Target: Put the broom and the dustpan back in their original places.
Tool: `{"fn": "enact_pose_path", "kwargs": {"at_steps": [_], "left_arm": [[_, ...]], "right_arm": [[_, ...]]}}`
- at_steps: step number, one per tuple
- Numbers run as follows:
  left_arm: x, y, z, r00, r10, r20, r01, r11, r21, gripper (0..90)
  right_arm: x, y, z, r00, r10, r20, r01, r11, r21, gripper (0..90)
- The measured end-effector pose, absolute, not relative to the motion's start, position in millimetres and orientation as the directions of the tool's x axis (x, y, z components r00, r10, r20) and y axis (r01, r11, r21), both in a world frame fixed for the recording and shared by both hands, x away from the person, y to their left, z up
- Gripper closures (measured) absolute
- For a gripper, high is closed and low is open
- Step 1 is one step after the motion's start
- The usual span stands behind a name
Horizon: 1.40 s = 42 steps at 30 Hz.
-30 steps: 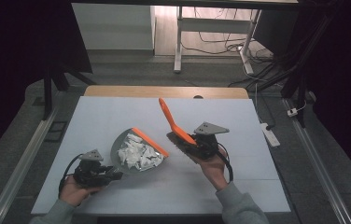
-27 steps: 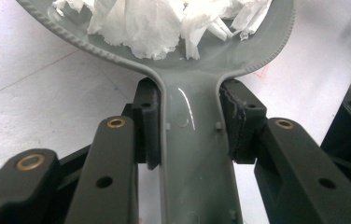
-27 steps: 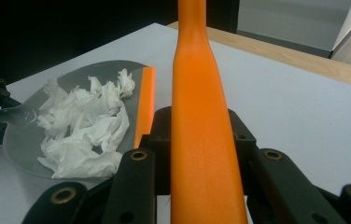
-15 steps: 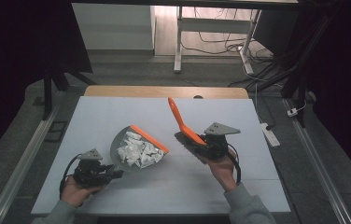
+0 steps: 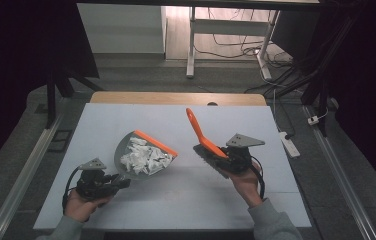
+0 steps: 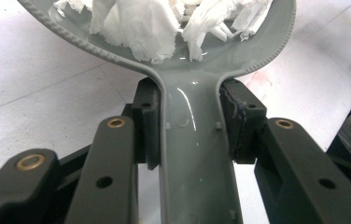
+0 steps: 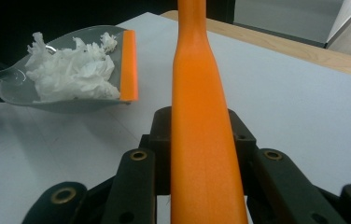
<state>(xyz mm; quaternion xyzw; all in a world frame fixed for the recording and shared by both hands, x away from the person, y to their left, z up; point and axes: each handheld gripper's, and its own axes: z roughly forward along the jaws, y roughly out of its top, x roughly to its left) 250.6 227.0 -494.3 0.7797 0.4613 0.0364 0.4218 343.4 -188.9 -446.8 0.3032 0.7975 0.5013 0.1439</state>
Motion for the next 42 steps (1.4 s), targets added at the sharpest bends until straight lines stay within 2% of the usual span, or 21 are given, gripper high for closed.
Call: {"fn": "enact_pose_path", "kwargs": {"at_steps": [19, 42], "left_arm": [[249.5, 232.0, -496.6, 0.494, 0.797, -0.347, 0.717, -0.146, 0.682, 61.2], [240.7, 234.8, -508.0, 0.312, 0.875, -0.369, 0.755, 0.007, 0.656, 61.1]], "right_arm": [[337.1, -215.2, -457.0, -0.759, 0.639, 0.123, 0.393, 0.298, 0.870, 70.0], [328.7, -238.9, -464.8, -0.739, 0.650, 0.176, 0.440, 0.268, 0.857, 70.0]]}}
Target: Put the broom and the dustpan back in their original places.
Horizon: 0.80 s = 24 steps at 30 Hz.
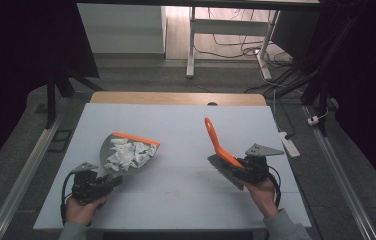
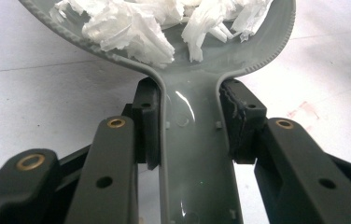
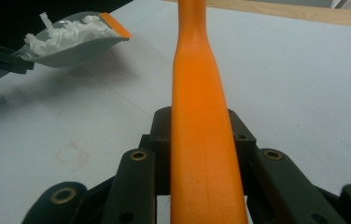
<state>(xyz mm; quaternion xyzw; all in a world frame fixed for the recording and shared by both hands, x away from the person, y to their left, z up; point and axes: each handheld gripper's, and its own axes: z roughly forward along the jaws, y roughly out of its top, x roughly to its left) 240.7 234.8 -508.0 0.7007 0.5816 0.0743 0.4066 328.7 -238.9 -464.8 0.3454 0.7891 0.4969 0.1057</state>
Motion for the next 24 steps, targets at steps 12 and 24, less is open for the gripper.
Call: {"fn": "enact_pose_path", "kwargs": {"at_steps": [12, 24], "left_arm": [[239.5, 233.6, -514.2, 0.228, 0.909, -0.350, 0.755, 0.062, 0.653, 61.1], [244.2, 236.5, -520.9, 0.169, 0.912, -0.374, 0.767, 0.117, 0.631, 61.1]], "right_arm": [[327.8, -244.9, -472.1, -0.723, 0.662, 0.197, 0.473, 0.267, 0.840, 70.0], [324.9, -254.4, -480.1, -0.695, 0.678, 0.239, 0.520, 0.244, 0.819, 70.0]]}}
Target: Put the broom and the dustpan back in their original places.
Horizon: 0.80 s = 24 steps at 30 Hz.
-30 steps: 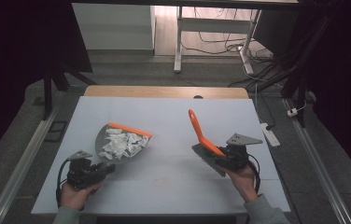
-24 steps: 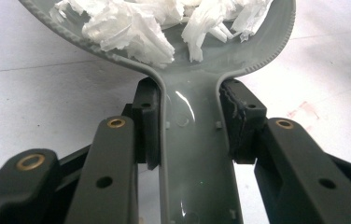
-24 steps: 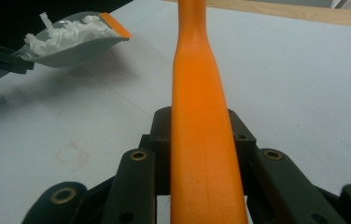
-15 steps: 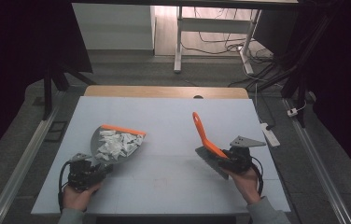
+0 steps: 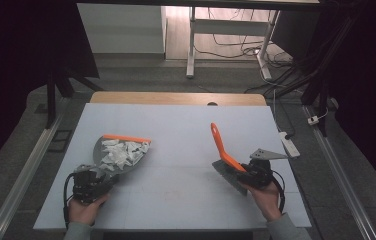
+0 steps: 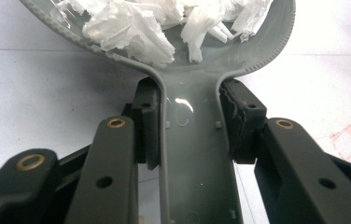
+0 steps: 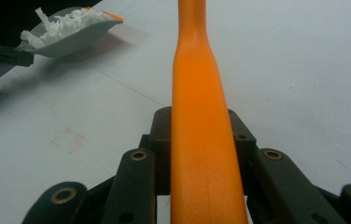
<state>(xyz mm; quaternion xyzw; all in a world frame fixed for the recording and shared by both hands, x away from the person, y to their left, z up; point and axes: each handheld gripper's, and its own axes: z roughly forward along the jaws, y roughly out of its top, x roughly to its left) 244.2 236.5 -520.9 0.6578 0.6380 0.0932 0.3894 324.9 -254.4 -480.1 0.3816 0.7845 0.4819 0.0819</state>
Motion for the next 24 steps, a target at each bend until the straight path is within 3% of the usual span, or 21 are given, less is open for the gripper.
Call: {"fn": "enact_pose_path", "kwargs": {"at_steps": [24], "left_arm": [[255.1, 228.3, -531.3, 0.114, 0.932, -0.344, 0.803, 0.117, 0.585, 61.0]], "right_arm": [[322.3, -260.4, -498.1, -0.660, 0.703, 0.264, 0.594, 0.275, 0.756, 70.0]]}}
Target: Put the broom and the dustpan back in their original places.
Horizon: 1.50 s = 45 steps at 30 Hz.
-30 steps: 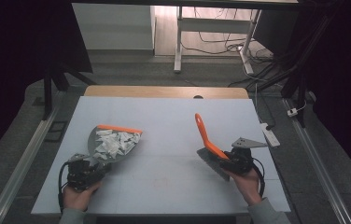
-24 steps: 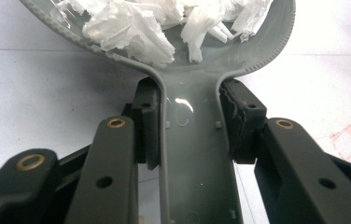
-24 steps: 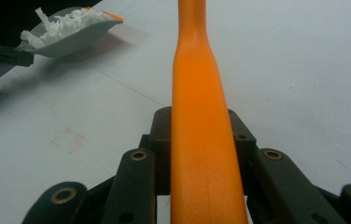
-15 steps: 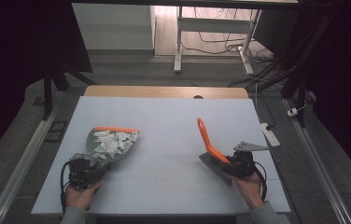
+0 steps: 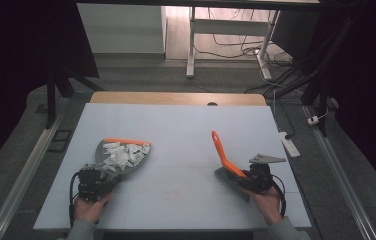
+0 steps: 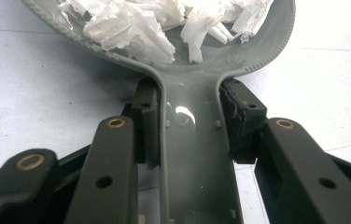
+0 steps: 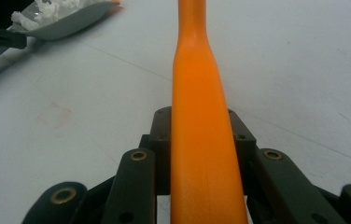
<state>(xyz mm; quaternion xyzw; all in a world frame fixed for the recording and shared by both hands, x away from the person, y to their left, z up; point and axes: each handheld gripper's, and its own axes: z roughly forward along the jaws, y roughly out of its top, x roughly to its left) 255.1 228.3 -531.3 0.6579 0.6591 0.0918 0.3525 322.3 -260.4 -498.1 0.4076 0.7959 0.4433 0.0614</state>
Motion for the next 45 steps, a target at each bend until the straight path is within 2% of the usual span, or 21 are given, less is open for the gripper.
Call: {"fn": "enact_pose_path", "kwargs": {"at_steps": [19, 23, 29, 36, 42, 45], "left_arm": [[257.1, 225.3, -532.6, 0.113, 0.938, -0.328, 0.808, 0.105, 0.579, 60.8], [257.2, 225.1, -532.6, 0.112, 0.938, -0.328, 0.809, 0.106, 0.579, 60.8], [257.4, 225.0, -532.6, 0.112, 0.938, -0.328, 0.810, 0.105, 0.578, 60.8], [257.6, 224.3, -533.1, 0.116, 0.940, -0.322, 0.810, 0.098, 0.579, 60.5], [258.3, 224.3, -534.8, 0.119, 0.936, -0.332, 0.813, 0.100, 0.573, 59.3], [258.5, 223.6, -535.2, 0.122, 0.936, -0.331, 0.815, 0.096, 0.572, 55.6]], "right_arm": [[340.7, -273.5, -507.8, -0.628, 0.731, 0.267, 0.631, 0.277, 0.725, 68.5], [346.7, -277.5, -510.6, -0.618, 0.736, 0.278, 0.650, 0.278, 0.707, 63.8], [350.0, -278.1, -511.9, -0.618, 0.748, 0.241, 0.642, 0.303, 0.704, 56.9], [356.1, -279.9, -517.3, -0.568, 0.786, 0.242, 0.688, 0.292, 0.665, 45.6], [356.8, -278.8, -516.4, -0.541, 0.806, 0.243, 0.705, 0.277, 0.653, 43.4], [356.7, -276.8, -514.5, -0.525, 0.823, 0.219, 0.711, 0.282, 0.645, 40.4]]}}
